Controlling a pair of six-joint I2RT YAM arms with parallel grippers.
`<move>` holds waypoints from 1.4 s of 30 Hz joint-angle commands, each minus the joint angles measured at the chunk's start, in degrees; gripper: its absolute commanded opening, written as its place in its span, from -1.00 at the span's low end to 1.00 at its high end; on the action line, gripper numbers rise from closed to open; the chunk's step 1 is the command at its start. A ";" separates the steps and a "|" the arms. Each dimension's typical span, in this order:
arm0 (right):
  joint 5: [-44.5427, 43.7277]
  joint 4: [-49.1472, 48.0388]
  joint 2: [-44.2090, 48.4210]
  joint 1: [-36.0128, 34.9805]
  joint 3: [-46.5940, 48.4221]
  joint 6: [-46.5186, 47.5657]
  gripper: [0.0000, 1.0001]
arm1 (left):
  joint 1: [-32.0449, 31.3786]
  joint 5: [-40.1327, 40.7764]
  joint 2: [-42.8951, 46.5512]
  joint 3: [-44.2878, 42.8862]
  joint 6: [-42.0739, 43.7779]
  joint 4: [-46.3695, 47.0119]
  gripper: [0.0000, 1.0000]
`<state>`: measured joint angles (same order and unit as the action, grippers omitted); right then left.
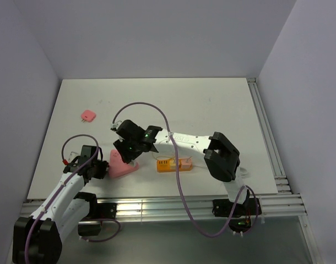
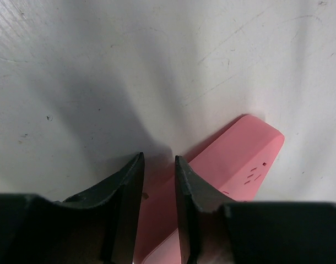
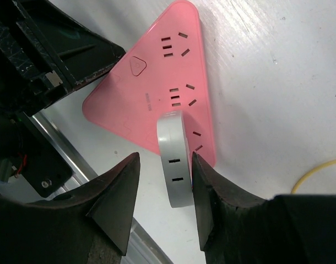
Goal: Insert the plug
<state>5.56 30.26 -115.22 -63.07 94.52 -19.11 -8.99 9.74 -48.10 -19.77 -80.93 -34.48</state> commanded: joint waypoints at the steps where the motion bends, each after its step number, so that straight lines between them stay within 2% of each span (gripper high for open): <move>1: 0.94 -1.08 0.34 0.75 -0.30 2.06 -0.01 | -0.23 -0.51 0.11 0.26 -0.29 -2.70 -0.30; 8: 3.49 -1.43 -1.06 1.19 -1.18 3.56 -0.07 | -0.23 -0.68 -0.15 0.35 -0.11 -2.08 -0.30; 13: 4.89 -1.43 -2.38 1.28 -1.44 4.79 -0.26 | -0.23 -0.77 -0.33 0.43 -0.20 -1.91 -0.30; 17: 5.95 -1.78 -2.73 1.28 -1.88 5.40 -0.27 | -0.32 -0.95 -0.42 0.43 -0.20 -1.82 -0.31; 20: 6.13 -1.79 -3.08 1.28 -2.41 5.67 -0.35 | -0.32 -0.77 -0.42 0.08 -0.11 -2.00 -0.30; 23: 4.99 -2.57 -2.91 1.28 -3.55 5.23 -0.52 | -0.24 -0.77 -0.60 0.00 -0.28 -2.00 -0.30; 26: 3.58 -3.10 -3.08 1.28 -4.17 4.79 -0.98 | -0.32 -1.04 -0.77 0.08 -0.20 -1.64 -0.31; 27: 3.40 -3.19 -3.26 1.19 -4.34 4.96 -1.00 | -0.32 -1.04 -0.86 0.00 -0.20 -1.56 -0.31; 42: -2.48 -6.44 -8.00 -1.79 -10.76 1.01 -1.00 | -0.32 -0.69 -0.77 0.08 -0.46 -1.82 -0.31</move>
<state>8.38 23.14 -117.49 -63.02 87.66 -17.19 -8.93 10.57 -48.47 -19.79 -81.30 -33.91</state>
